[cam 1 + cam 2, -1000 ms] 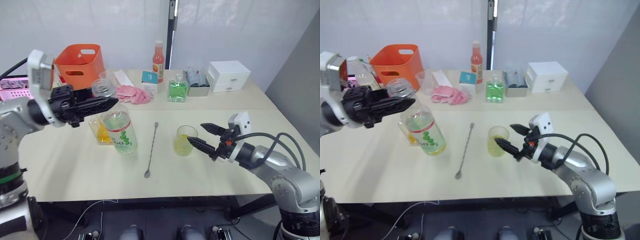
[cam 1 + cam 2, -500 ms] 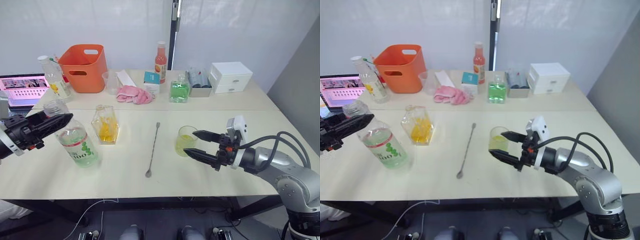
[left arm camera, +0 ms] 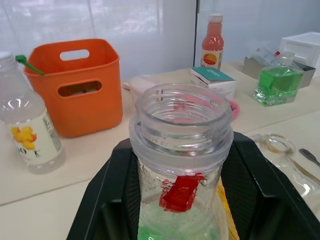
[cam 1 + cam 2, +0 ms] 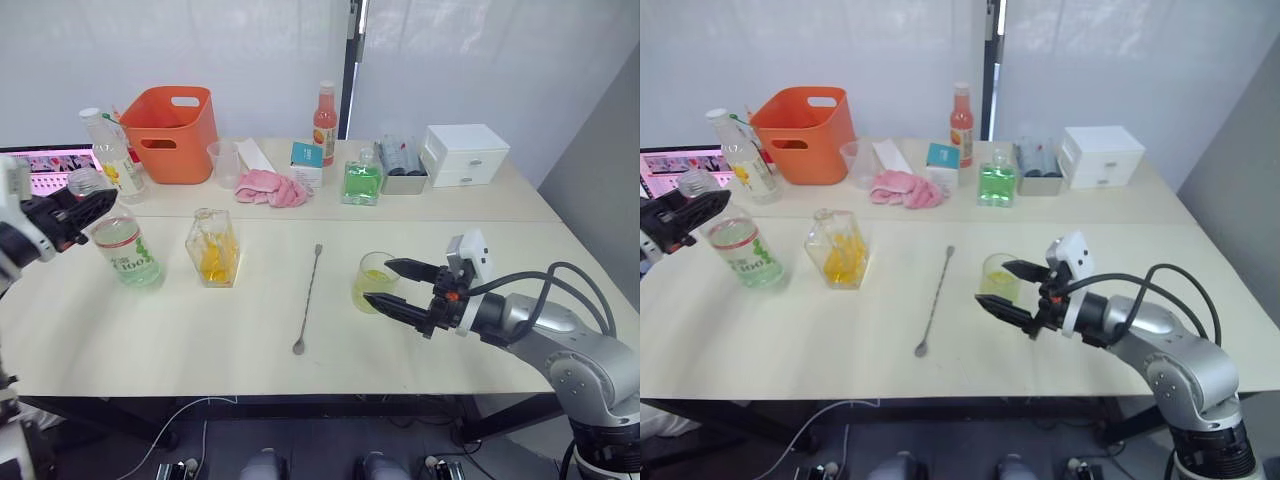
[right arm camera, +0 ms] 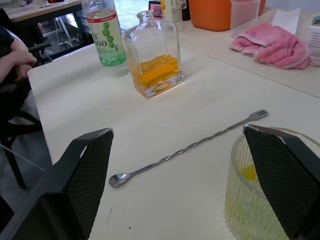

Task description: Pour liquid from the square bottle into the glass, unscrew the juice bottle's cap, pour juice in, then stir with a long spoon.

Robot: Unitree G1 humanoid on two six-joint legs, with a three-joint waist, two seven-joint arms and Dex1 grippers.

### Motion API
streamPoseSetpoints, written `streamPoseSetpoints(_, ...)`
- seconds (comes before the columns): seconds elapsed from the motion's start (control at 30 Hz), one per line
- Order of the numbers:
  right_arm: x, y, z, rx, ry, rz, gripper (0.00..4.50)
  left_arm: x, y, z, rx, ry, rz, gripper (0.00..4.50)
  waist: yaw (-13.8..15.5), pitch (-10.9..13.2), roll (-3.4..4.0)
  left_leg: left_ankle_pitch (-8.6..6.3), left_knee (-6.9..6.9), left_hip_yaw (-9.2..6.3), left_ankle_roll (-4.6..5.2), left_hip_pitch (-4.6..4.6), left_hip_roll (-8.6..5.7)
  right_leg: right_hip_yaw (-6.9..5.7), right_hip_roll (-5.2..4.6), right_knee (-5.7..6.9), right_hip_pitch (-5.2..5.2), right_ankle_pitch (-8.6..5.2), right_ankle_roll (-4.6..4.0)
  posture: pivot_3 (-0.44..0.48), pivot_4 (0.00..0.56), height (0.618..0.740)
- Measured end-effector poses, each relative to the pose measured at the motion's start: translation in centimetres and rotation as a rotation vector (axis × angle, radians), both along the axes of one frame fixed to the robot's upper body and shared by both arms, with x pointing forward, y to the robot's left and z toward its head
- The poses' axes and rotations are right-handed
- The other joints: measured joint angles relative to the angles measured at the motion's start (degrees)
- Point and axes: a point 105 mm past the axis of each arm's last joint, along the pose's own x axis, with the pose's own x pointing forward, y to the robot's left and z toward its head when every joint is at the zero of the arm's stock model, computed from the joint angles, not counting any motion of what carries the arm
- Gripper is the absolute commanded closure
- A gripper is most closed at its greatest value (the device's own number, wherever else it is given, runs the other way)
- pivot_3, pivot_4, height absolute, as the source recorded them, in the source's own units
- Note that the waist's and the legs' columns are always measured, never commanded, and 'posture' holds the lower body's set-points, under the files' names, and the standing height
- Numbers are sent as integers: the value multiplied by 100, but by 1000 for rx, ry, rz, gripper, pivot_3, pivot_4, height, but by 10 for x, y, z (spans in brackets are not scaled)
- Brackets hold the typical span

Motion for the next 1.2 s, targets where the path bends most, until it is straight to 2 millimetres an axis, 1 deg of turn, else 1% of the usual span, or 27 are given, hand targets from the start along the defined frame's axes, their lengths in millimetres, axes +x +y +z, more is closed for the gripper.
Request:
streamPoseSetpoints(0.1, -1, 1, -1, 1, 0, -12, 84, 15, -1, -16, -22, 29, 13, 2792, -16, 1, -4, 0, 0, -1, 0, -4, 3, -1, 4, 1, -5, 0, 0, 0, 150, 715)
streamPoseSetpoints(0.2, -2, 2, -3, 10, 11, -19, 84, 23, 2, -13, -24, 11, 37, 2792, -38, 0, -13, 0, -1, -1, 0, -7, 5, -1, 5, 2, -8, 0, 0, 0, 150, 715)
streamPoseSetpoints(0.3, -2, 2, -2, 9, 8, -27, 84, 29, -2, -15, -28, -1, 37, 2792, -27, 0, -13, 0, 0, -1, 0, -6, 3, -1, 2, 2, -6, 1, 1, 0, 150, 715)
streamPoseSetpoints(0.5, -1, 2, -2, 15, 9, -38, 84, 30, -3, -16, -27, -2, 35, 2792, -10, -1, -15, 0, 3, -2, 0, -3, 3, -2, 1, 2, -1, 1, 1, 0, 150, 715)
streamPoseSetpoints(0.57, -1, 2, -2, 15, 9, -41, 0, 29, -3, -16, -28, -1, 30, 1780, -12, -1, -14, 0, 3, -2, 0, -2, 4, -2, 2, 3, -1, 1, 1, 0, 150, 715)
streamPoseSetpoints(0.67, -1, 2, -2, 15, 9, -44, 0, 29, -3, -20, -34, 19, 28, 872, -15, -1, -15, 0, 3, -1, 0, -4, 4, -2, 2, 2, -3, 1, 1, 0, 150, 715)
streamPoseSetpoints(0.7, -1, 2, -2, 15, 9, -45, 0, 29, -3, -21, -38, 26, 28, 475, -15, -1, -15, 0, 3, -2, 0, -4, 4, -2, 2, 2, -3, 1, 1, 0, 150, 715)
streamPoseSetpoints(0.73, -1, 2, -2, 15, 9, -46, 0, 29, -2, -22, -40, 29, 29, 169, -14, -1, -15, 0, 3, -2, 0, -4, 4, -3, 2, 2, -3, 1, 1, 0, 150, 715)
streamPoseSetpoints(0.77, -1, 2, -2, 15, 9, -46, 0, 29, -2, -22, -45, 31, 30, 80, -14, -1, -15, 0, 3, -2, 0, -4, 4, -3, 2, 2, -3, 1, 1, 0, 150, 715)
streamPoseSetpoints(0.97, 0, 1, -2, 14, 11, -46, 0, 23, 1, -19, -71, 13, 21, 80, -21, -1, -15, 0, 2, -3, 0, -4, 5, -3, 2, 2, -3, 1, 1, 0, 150, 715)
streamPoseSetpoints(1.1, 0, -1, -5, 12, 22, -51, 0, 6, 9, -16, -68, 12, 18, 80, -45, -1, -15, 0, -1, -3, 0, -4, 8, -3, 2, 1, -6, 1, 1, 0, 150, 715)
streamPoseSetpoints(1.2, 0, -3, -8, 8, 30, -60, 0, -8, 14, -9, -59, 4, 15, 80, -56, -1, -15, 0, -1, -3, 0, -3, 10, -2, 2, 1, -6, 1, 1, 0, 150, 715)
